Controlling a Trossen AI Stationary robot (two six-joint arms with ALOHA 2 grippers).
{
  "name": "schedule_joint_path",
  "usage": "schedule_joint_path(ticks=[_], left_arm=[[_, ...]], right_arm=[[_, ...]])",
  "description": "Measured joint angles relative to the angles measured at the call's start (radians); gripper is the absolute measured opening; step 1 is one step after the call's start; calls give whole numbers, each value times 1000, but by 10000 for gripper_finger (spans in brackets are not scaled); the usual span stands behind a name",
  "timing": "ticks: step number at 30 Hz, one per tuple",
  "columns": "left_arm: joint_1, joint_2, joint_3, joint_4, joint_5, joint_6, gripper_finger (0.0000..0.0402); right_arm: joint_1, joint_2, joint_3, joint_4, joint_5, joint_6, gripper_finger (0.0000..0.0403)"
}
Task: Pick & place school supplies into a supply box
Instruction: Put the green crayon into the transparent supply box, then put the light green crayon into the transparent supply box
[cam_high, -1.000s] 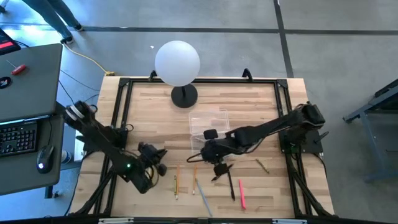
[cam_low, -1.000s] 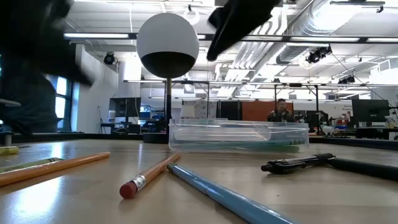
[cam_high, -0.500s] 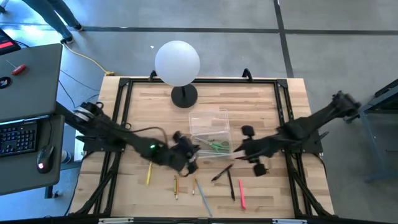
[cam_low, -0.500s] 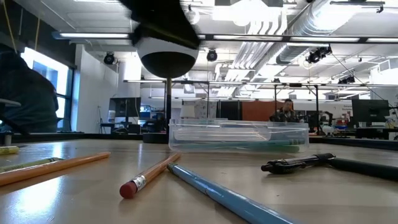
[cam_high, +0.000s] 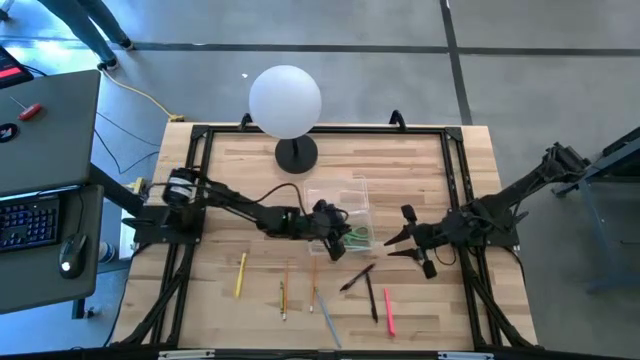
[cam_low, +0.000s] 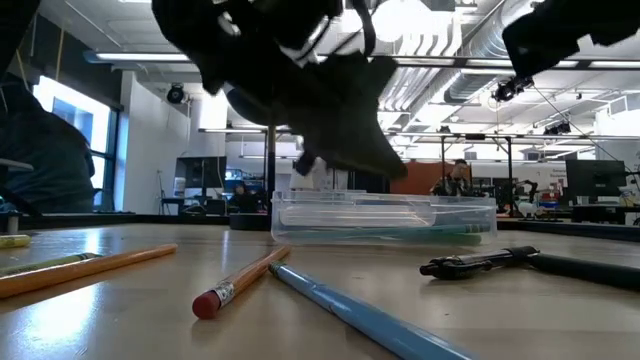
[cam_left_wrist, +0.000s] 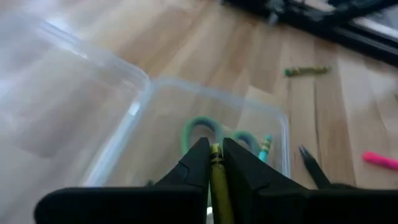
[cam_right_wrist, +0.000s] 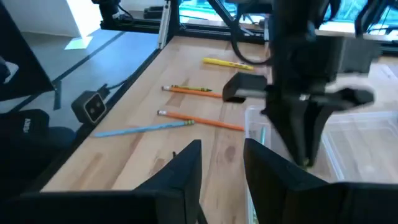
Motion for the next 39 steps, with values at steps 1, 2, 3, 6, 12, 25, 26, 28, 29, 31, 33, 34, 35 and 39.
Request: schedule_joint_path(ticks=[1, 2, 3, 6, 12, 25, 26, 28, 29, 31, 33, 34, 35, 39], left_arm=[[6, 12, 0, 9, 21, 0, 83], [11, 18, -1, 15, 32, 0, 90], [13, 21, 0, 19, 32, 0, 98], [19, 22, 0, 16, 28, 2, 119], [24, -37, 1, -8, -2, 12, 141], [-103, -436, 0, -713, -118, -143, 107], [-131, -451, 1, -764, -150, -187, 104], [-198, -477, 2, -893, -208, -300, 99], [-236, -484, 1, -955, -230, -363, 96], [-316, -484, 2, -1047, -254, -506, 92], [-394, -482, -5, -1151, -265, -654, 88], [-431, -472, -10, -1168, -271, -724, 88], [-466, -464, -18, -1175, -277, -791, 88], [-594, -436, -50, -1230, -289, -1014, 92]], right_arm=[[-3, -1, -11, 10, 4, -2, 99], [-7, -1, -18, 17, 3, -2, 99], [-11, -1, -21, 20, 3, -1, 99], [-17, -1, -25, 21, 3, 0, 99], [-19, -1, -25, 21, 2, 0, 99], [-19, -1, -25, 22, -2, 65, 99], [-19, -1, -25, 25, -2, 65, 99], [-19, -1, -25, 28, -2, 65, 99], [-19, -1, -24, 30, -1, 65, 99], [-19, -1, -24, 33, 5, 65, 99], [-19, -1, -24, 36, 5, 64, 99], [-19, -1, -24, 36, 6, 63, 99], [-19, -1, -24, 36, 6, 62, 99], [-19, -1, -24, 37, 6, 61, 99]])
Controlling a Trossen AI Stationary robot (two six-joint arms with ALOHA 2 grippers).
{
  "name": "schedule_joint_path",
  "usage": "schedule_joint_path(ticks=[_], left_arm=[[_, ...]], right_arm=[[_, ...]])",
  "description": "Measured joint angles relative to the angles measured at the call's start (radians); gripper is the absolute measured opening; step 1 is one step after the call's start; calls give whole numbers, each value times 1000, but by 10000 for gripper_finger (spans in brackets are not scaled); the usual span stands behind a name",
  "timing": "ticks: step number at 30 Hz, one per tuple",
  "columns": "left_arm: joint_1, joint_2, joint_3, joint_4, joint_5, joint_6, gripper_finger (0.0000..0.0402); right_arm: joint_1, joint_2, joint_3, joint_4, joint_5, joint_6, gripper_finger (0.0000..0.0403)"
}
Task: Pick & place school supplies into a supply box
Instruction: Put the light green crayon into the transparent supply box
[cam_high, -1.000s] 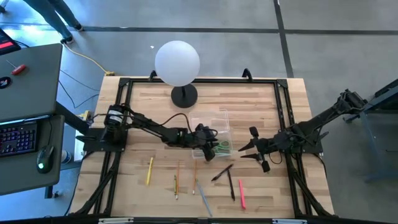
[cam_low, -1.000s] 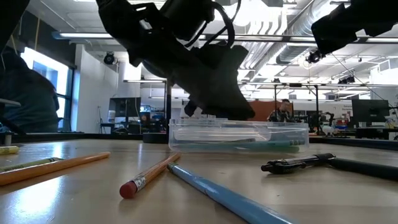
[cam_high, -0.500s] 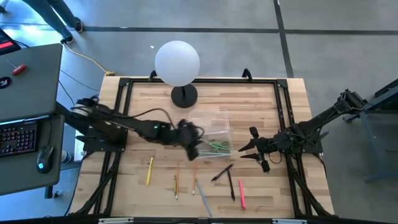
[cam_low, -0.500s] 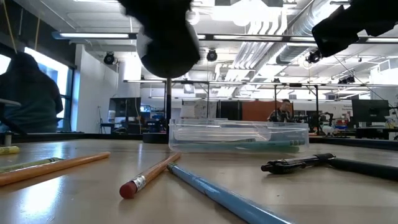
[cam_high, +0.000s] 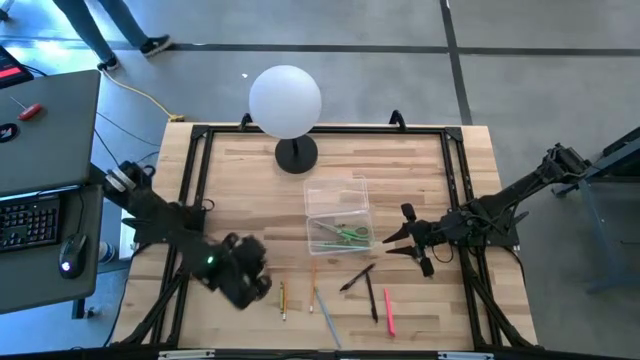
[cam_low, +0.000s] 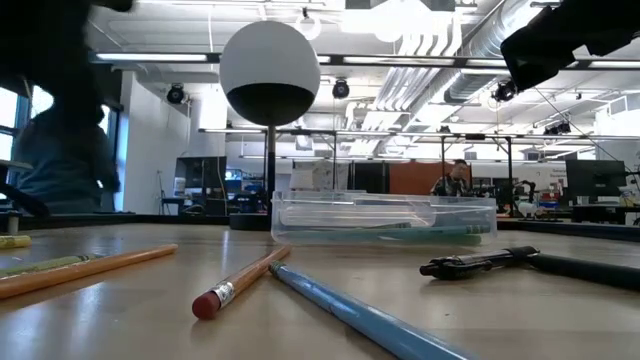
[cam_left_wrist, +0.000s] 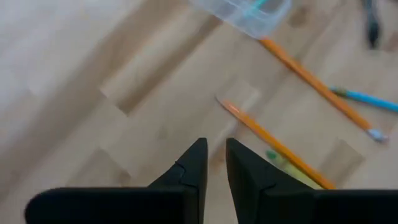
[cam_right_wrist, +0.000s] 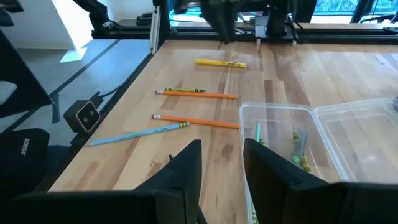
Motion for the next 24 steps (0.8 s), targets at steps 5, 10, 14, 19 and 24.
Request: schedule_joint_path(ticks=[5, 10, 14, 19, 24], left_arm=[[-81, 61, -13, -33, 4, -155, 105], [-104, 96, -12, -80, 93, -165, 132], [-103, 107, -12, -135, 142, -205, 158], [-116, 152, -12, -155, 150, -398, 176], [-160, 260, -13, -159, 154, -514, 167]], right_arm=[[0, 0, 0, 12, 0, -26, 99], [0, 0, 0, 20, 0, -27, 99], [0, 0, 0, 21, 0, -27, 99], [0, 0, 0, 28, 0, -27, 99], [0, 0, 0, 23, 0, -27, 99]])
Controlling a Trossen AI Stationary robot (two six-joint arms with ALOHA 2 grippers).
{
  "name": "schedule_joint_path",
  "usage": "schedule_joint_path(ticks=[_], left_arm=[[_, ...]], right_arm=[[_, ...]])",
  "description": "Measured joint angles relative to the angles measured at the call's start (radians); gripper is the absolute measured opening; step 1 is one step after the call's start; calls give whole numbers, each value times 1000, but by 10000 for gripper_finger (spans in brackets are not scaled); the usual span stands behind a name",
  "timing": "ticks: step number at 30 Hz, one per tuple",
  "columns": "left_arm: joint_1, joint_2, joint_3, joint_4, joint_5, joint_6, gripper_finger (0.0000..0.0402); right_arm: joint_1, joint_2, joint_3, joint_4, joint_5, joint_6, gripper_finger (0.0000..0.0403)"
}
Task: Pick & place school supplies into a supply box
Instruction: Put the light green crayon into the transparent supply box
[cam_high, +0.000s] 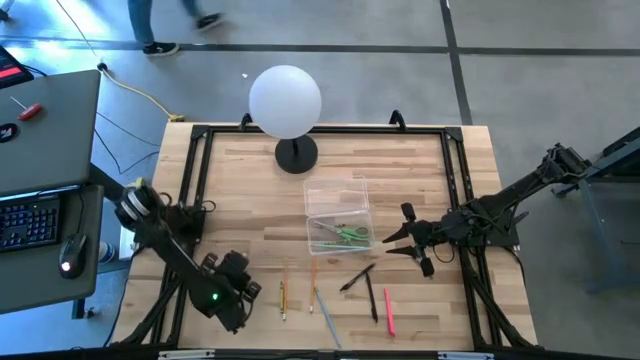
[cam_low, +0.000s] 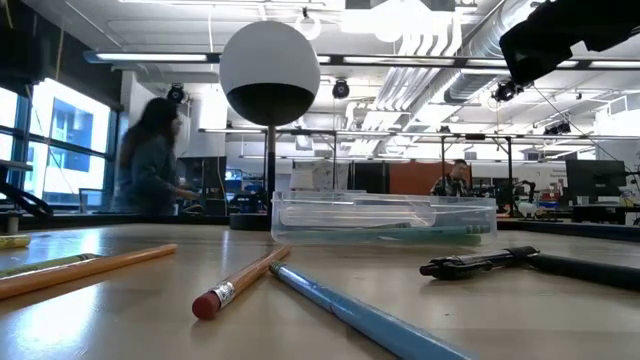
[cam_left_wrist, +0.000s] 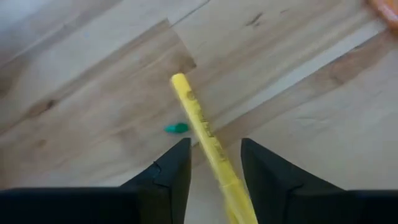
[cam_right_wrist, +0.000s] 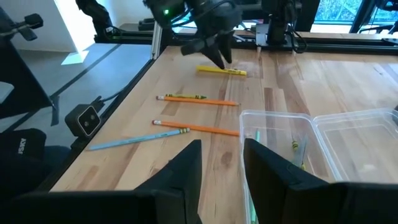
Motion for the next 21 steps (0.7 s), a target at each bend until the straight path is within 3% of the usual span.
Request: schedule_joint_path(ticks=[8, 16, 21], left_arm=[[-43, 62, 1, -7, -126, -145, 130], [-42, 61, 20, -24, -128, -145, 118], [-42, 61, 97, -144, -124, -152, 117]], right_arm=[[0, 0, 0, 14, -3, 0, 99], [0, 0, 1, 30, -3, 1, 99], [0, 0, 1, 30, -1, 1, 99]])
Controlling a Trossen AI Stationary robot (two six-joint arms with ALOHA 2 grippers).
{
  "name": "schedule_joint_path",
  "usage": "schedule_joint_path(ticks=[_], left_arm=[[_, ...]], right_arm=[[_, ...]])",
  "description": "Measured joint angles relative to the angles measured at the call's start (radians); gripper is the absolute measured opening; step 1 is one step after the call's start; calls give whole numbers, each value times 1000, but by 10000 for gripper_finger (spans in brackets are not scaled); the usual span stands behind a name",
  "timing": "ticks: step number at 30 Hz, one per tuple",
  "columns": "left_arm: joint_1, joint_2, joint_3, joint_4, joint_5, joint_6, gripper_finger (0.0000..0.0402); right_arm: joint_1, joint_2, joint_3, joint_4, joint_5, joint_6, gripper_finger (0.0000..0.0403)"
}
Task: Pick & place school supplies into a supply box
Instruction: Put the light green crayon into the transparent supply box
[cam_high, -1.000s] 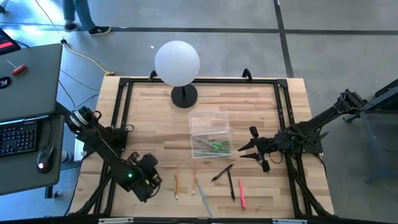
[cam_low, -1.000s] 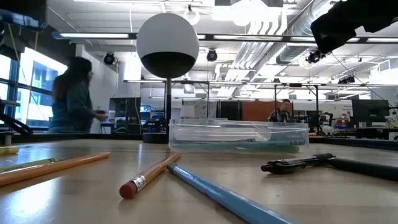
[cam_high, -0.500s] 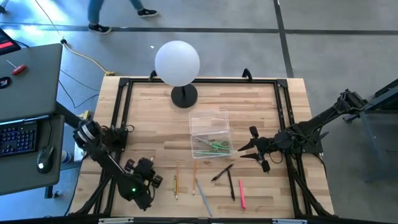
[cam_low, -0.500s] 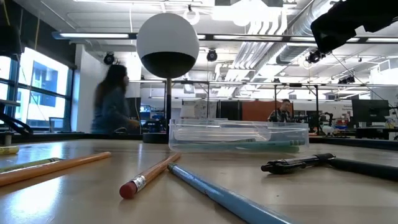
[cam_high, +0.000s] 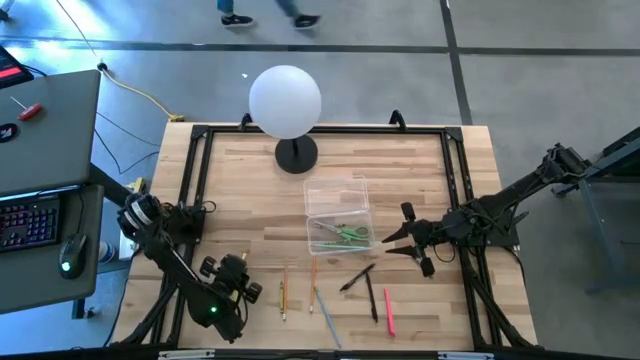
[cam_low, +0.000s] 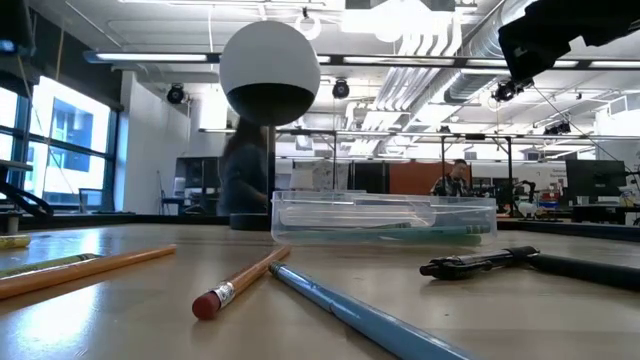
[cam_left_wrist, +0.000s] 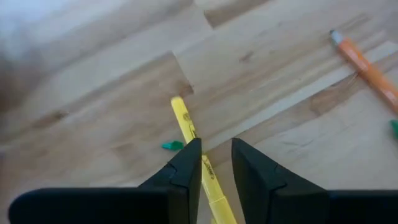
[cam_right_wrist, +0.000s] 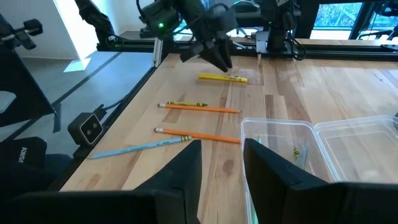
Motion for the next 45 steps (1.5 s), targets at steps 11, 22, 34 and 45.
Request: schedule_joint_path(ticks=[11, 22, 34, 45], left_arm=[[1, -1, 130, -188, -24, -45, 117], [1, 49, 130, -152, 7, -97, 117], [1, 51, 129, -134, 35, -98, 178], [0, 51, -6, 50, -15, -131, 204]], right_arm=[[0, 0, 0, 0, 1, 0, 99], [0, 0, 0, -3, 0, 0, 99], [0, 0, 0, -11, 0, 0, 99], [0, 0, 0, -19, 0, -1, 99]])
